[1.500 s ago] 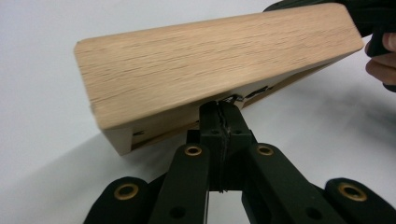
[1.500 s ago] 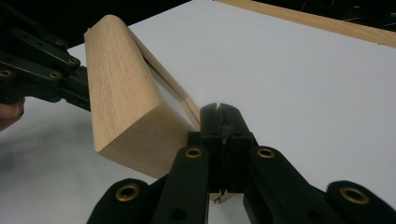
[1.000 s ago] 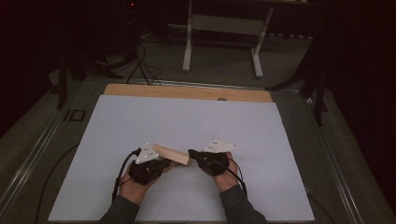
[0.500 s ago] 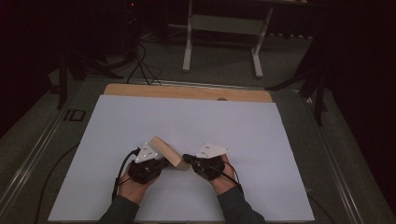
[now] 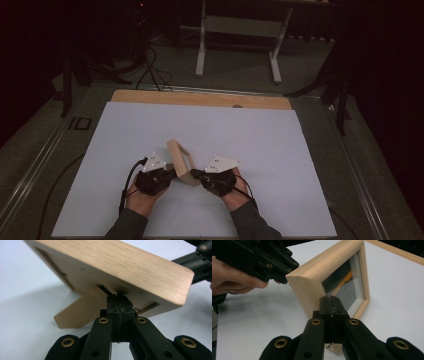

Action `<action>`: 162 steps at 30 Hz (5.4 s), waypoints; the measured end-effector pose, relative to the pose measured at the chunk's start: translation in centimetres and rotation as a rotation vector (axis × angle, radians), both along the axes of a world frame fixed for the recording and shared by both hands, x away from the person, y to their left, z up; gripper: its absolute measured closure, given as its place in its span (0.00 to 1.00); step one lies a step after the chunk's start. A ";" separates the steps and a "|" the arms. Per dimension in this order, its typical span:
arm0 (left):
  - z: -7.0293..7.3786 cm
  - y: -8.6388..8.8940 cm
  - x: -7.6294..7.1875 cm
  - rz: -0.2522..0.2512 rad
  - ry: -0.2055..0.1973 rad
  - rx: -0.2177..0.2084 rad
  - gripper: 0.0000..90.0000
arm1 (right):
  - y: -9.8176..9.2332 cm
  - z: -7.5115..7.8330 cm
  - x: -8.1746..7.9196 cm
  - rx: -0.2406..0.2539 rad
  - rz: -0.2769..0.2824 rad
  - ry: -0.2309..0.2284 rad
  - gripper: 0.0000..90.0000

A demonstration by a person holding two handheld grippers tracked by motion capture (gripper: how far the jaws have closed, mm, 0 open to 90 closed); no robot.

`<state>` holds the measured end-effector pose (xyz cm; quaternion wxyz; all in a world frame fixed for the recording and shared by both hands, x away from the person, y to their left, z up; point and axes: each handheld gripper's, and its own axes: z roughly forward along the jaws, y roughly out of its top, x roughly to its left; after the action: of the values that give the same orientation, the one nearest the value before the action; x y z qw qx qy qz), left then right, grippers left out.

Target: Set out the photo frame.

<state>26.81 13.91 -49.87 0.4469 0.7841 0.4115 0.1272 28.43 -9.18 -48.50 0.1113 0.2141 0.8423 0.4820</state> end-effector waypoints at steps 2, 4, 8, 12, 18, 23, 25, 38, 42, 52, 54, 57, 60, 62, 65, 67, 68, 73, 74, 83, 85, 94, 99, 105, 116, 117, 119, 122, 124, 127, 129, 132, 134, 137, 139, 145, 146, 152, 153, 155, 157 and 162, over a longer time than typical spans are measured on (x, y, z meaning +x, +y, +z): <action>-0.2 0.1 0.1 0.003 0.007 -0.003 1.00 | 0.2 0.0 -0.1 0.004 0.004 0.001 0.99; -0.3 0.1 0.3 0.007 0.013 -0.004 1.00 | 0.3 0.0 -0.1 0.002 0.008 -0.001 0.99; -0.4 0.3 0.5 0.008 0.020 -0.011 1.00 | 0.6 -0.1 -0.3 0.006 0.012 0.003 0.99; -0.6 0.4 0.7 0.011 0.026 -0.016 1.00 | 0.9 -0.1 -0.4 0.008 0.024 0.003 0.99; -0.7 0.5 1.0 0.015 0.031 -0.023 1.00 | 1.4 -0.2 -0.6 0.016 0.030 0.008 0.99; -0.7 0.7 1.1 0.028 0.024 -0.033 0.98 | 1.5 -0.2 -0.6 0.012 0.027 0.001 0.97; -0.6 0.8 1.1 0.044 0.021 -0.039 0.98 | 1.5 -0.1 -0.7 0.011 0.025 -0.003 0.96; 1.0 2.7 0.5 0.114 0.002 -0.104 0.76 | 0.3 0.3 0.0 0.013 -0.014 -0.010 0.72; 1.4 3.2 0.3 0.137 -0.005 -0.128 0.68 | -0.3 0.4 0.4 0.020 -0.038 -0.004 0.66; 2.8 3.6 -0.5 0.141 -0.052 -0.183 0.49 | -1.0 0.6 0.8 0.026 -0.071 0.001 0.62; 3.1 3.5 -0.6 0.138 -0.066 -0.186 0.45 | -1.0 0.6 0.8 0.026 -0.073 0.002 0.61; 3.4 3.3 -0.9 0.121 -0.083 -0.197 0.42 | -1.1 0.6 0.9 0.025 -0.074 -0.001 0.61; 3.4 3.0 -1.0 0.111 -0.102 -0.202 0.40 | -1.2 0.7 0.9 0.027 -0.077 0.001 0.61; 3.4 2.6 -1.1 0.089 -0.105 -0.204 0.38 | -1.3 0.8 0.9 0.029 -0.081 -0.002 0.60; 3.3 2.0 -1.2 0.077 -0.107 -0.190 0.37 | -1.5 0.9 1.0 0.036 -0.088 -0.001 0.60; 3.3 2.0 -1.2 0.077 -0.107 -0.190 0.36 | -1.5 0.9 1.0 0.038 -0.090 -0.001 0.60; 3.1 1.4 -1.1 0.078 -0.103 -0.171 0.34 | -1.7 1.0 1.1 0.041 -0.093 -0.003 0.60; 2.8 0.9 -0.9 0.075 -0.082 -0.152 0.33 | -1.9 1.1 1.1 0.049 -0.098 0.001 0.60; 2.5 0.4 -0.7 0.074 -0.060 -0.135 0.33 | -2.0 1.2 1.2 0.054 -0.098 0.002 0.59; 2.1 0.1 -0.4 0.073 -0.026 -0.141 0.44 | -2.3 1.4 1.3 0.059 -0.105 -0.001 0.59; 2.1 0.1 -0.4 0.072 -0.022 -0.145 0.44 | -2.3 1.4 1.3 0.060 -0.106 -0.001 0.59; 2.1 0.2 -0.2 0.074 0.004 -0.159 0.47 | -2.5 1.6 1.3 0.065 -0.115 -0.003 0.59; 2.1 0.3 -0.1 0.073 0.020 -0.172 0.50 | -2.8 1.8 1.4 0.069 -0.120 -0.009 0.59; 2.2 0.3 0.0 0.062 0.033 -0.188 0.57 | -3.1 2.1 1.5 0.078 -0.129 -0.014 0.59; 2.3 -0.5 -0.3 0.024 0.010 -0.172 0.65 | -4.0 2.8 1.5 0.101 -0.150 -0.034 0.61; 2.3 -0.5 -0.3 0.024 0.009 -0.171 0.65 | -4.1 2.8 1.6 0.105 -0.151 -0.038 0.61; 2.3 -0.6 -0.4 0.026 0.009 -0.171 0.65 | -4.3 3.0 1.6 0.107 -0.156 -0.040 0.63; 2.4 -0.7 -0.5 0.022 0.003 -0.162 0.66 | -4.8 3.4 1.6 0.118 -0.166 -0.051 0.65; 2.4 -0.8 -0.5 0.020 0.001 -0.161 0.66 | -5.1 3.7 1.7 0.124 -0.174 -0.057 0.67; 2.4 -1.0 -0.6 0.015 -0.006 -0.156 0.66 | -5.4 3.9 1.7 0.129 -0.181 -0.059 0.69; 2.4 -1.1 -0.7 0.006 -0.009 -0.152 0.66 | -5.5 3.9 1.7 0.129 -0.183 -0.062 0.70; 2.4 -1.4 -0.8 -0.004 -0.018 -0.146 0.66 | -5.8 4.1 1.7 0.131 -0.195 -0.069 0.74; 2.4 -1.5 -0.9 -0.015 -0.025 -0.136 0.66 | -5.8 4.2 1.7 0.130 -0.197 -0.071 0.76; 2.4 -1.7 -1.0 -0.025 -0.033 -0.130 0.66 | -5.6 4.1 1.6 0.123 -0.199 -0.075 0.80; 2.4 -1.8 -1.0 -0.034 -0.038 -0.124 0.66 | -5.5 4.1 1.6 0.122 -0.201 -0.080 0.82; 2.4 -2.5 -1.4 -0.067 -0.068 -0.090 0.66 | -5.6 4.2 1.4 0.127 -0.222 -0.114 0.96; 2.4 -2.6 -1.4 -0.072 -0.071 -0.083 0.66 | -5.6 4.2 1.4 0.128 -0.223 -0.114 0.97; 2.3 -2.9 -1.5 -0.074 -0.074 -0.084 0.66 | -5.7 4.3 1.4 0.145 -0.239 -0.112 0.99; 2.3 -2.9 -1.6 -0.074 -0.076 -0.085 0.66 | -5.7 4.3 1.4 0.145 -0.240 -0.112 0.99; 2.3 -3.0 -1.6 -0.075 -0.076 -0.084 0.66 | -5.6 4.2 1.4 0.145 -0.241 -0.113 0.99; 2.3 -3.1 -1.7 -0.077 -0.077 -0.084 0.66 | -5.6 4.2 1.4 0.146 -0.243 -0.112 0.99; 2.3 -3.3 -1.7 -0.087 -0.078 -0.085 0.66 | -5.5 4.0 1.4 0.142 -0.245 -0.108 0.99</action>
<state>25.09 10.59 -47.56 0.5003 0.7760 0.3645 0.1207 29.87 -14.72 -44.47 0.1990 0.2963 0.7664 0.5341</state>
